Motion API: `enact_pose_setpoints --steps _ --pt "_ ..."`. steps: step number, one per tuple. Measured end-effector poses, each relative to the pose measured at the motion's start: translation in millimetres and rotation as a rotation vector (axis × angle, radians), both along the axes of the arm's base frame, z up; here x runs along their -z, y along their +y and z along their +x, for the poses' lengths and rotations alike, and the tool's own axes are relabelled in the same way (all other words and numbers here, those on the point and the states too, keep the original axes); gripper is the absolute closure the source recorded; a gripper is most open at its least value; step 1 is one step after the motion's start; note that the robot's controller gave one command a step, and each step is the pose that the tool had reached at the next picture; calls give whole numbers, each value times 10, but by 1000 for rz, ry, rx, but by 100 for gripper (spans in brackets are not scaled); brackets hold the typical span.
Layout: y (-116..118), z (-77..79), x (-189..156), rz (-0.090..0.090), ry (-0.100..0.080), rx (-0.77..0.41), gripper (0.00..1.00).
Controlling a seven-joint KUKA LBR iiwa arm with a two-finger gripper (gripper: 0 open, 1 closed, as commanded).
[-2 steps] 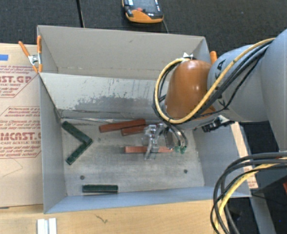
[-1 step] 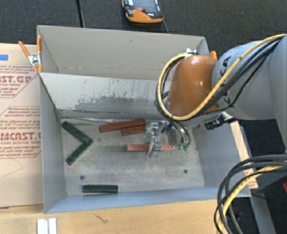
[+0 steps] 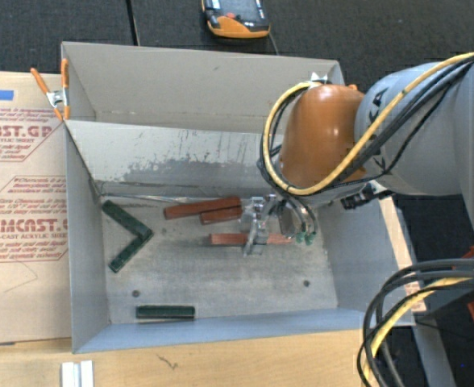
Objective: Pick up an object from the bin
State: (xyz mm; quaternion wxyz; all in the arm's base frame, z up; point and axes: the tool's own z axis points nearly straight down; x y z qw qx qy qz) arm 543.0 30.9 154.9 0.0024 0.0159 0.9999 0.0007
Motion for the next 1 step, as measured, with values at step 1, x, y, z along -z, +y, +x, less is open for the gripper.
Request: enact_pose_setpoints --steps 1 --pt "1 -2 -32 0 1 0 100"
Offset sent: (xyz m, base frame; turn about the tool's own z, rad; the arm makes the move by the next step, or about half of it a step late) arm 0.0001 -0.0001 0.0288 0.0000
